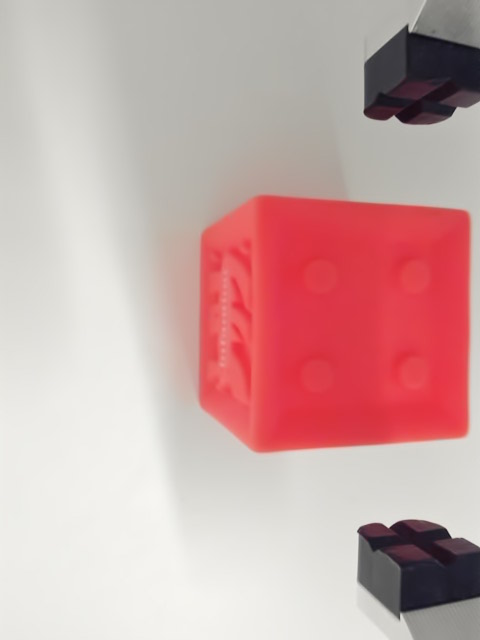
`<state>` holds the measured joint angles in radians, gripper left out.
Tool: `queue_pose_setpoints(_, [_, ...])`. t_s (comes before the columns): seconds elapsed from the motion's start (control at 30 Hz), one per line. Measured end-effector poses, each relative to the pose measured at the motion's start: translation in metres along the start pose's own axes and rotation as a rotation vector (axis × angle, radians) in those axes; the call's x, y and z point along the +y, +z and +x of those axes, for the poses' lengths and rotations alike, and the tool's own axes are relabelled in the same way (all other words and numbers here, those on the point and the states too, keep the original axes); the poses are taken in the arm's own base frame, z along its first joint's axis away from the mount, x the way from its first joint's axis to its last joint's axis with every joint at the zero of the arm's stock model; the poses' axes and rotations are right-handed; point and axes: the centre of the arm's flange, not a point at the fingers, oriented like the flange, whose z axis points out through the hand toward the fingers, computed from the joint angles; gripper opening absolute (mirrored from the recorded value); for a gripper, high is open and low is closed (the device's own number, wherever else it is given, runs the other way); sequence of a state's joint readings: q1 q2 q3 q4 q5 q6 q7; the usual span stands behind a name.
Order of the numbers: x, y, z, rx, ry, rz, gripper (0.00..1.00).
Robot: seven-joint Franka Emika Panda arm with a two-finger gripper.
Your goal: Destack cube
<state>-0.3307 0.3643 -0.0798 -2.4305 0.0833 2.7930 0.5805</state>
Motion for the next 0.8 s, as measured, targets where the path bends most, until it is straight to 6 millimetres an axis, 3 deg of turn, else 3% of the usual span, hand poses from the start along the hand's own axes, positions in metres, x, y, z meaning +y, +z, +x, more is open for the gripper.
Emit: queue_pose_setpoints(0.8, [0.001,-0.099,-0.001,0.001,-0.001,0.003,1.0])
